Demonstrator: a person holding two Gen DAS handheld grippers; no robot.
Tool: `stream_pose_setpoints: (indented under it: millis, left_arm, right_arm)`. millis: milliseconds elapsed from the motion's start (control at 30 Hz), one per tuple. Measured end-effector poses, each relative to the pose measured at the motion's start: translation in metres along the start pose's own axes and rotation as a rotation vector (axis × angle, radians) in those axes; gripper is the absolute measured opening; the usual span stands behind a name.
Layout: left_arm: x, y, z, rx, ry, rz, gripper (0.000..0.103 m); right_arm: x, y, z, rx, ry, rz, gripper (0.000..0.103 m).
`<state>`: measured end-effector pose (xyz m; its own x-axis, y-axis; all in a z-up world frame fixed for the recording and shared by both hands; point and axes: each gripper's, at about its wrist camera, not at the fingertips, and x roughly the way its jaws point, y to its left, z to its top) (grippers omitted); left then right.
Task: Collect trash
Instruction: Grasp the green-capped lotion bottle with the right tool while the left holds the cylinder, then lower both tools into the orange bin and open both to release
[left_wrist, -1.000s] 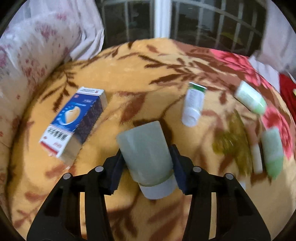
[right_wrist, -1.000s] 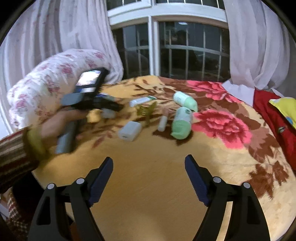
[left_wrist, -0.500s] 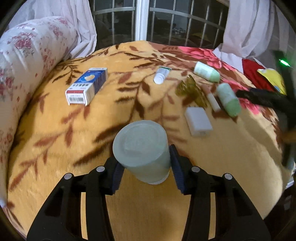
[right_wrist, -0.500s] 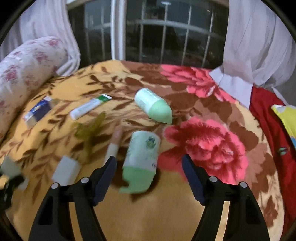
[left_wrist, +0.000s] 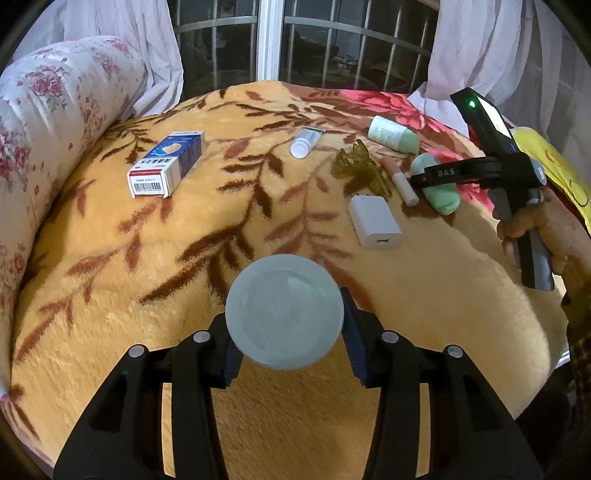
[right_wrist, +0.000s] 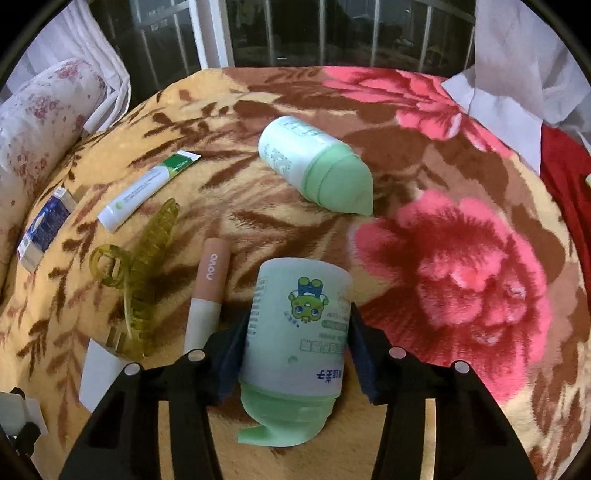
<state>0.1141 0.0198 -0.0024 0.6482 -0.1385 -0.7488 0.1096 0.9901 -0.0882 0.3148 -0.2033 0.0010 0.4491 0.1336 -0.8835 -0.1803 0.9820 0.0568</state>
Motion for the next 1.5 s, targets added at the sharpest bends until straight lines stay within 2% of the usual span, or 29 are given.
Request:
stream_pose_setpoints:
  millis: [200, 567, 700, 800, 900, 1000, 1133, 1233, 1367, 1400, 1433, 1500]
  left_arm:
    - [-0.011, -0.005, -0.007, 0.012, 0.001, -0.03, 0.044]
    - [-0.064, -0.027, -0.048, 0.075, 0.003, -0.119, 0.043]
    - [-0.08, -0.034, -0.069, 0.111, 0.032, -0.14, 0.043]
    - [-0.085, -0.039, -0.094, 0.16, 0.101, -0.158, 0.043]
    - [-0.082, -0.042, -0.122, 0.186, 0.188, -0.182, 0.043]
    - [-0.075, -0.044, -0.147, 0.212, 0.266, -0.19, 0.043]
    - [-0.05, -0.042, -0.18, 0.215, 0.423, -0.218, 0.043]
    - [-0.036, -0.038, -0.192, 0.22, 0.503, -0.209, 0.043]
    - [-0.031, -0.036, -0.198, 0.231, 0.537, -0.195, 0.051]
    - [-0.031, -0.036, -0.199, 0.23, 0.534, -0.187, 0.056]
    - [-0.032, -0.036, -0.198, 0.23, 0.53, -0.187, 0.06]
    - [-0.035, -0.036, -0.198, 0.232, 0.524, -0.193, 0.06]
  right_arm:
    - [-0.029, -0.003, -0.014, -0.003, -0.057, 0.016, 0.049]
    - [-0.13, 0.027, -0.086, -0.087, -0.208, 0.099, 0.047]
    - [-0.164, 0.048, -0.12, -0.136, -0.237, 0.148, 0.047]
    - [-0.188, 0.068, -0.153, -0.194, -0.237, 0.191, 0.047]
    - [-0.206, 0.091, -0.195, -0.26, -0.207, 0.246, 0.047]
    - [-0.206, 0.105, -0.23, -0.293, -0.144, 0.294, 0.047]
    - [-0.182, 0.119, -0.276, -0.305, -0.019, 0.339, 0.047]
    - [-0.155, 0.123, -0.303, -0.301, 0.064, 0.349, 0.047]
    - [-0.12, 0.129, -0.326, -0.302, 0.181, 0.368, 0.05]
    - [-0.117, 0.13, -0.329, -0.299, 0.187, 0.369, 0.058]
    - [-0.114, 0.13, -0.332, -0.299, 0.196, 0.368, 0.062]
    - [-0.112, 0.13, -0.332, -0.301, 0.196, 0.361, 0.062]
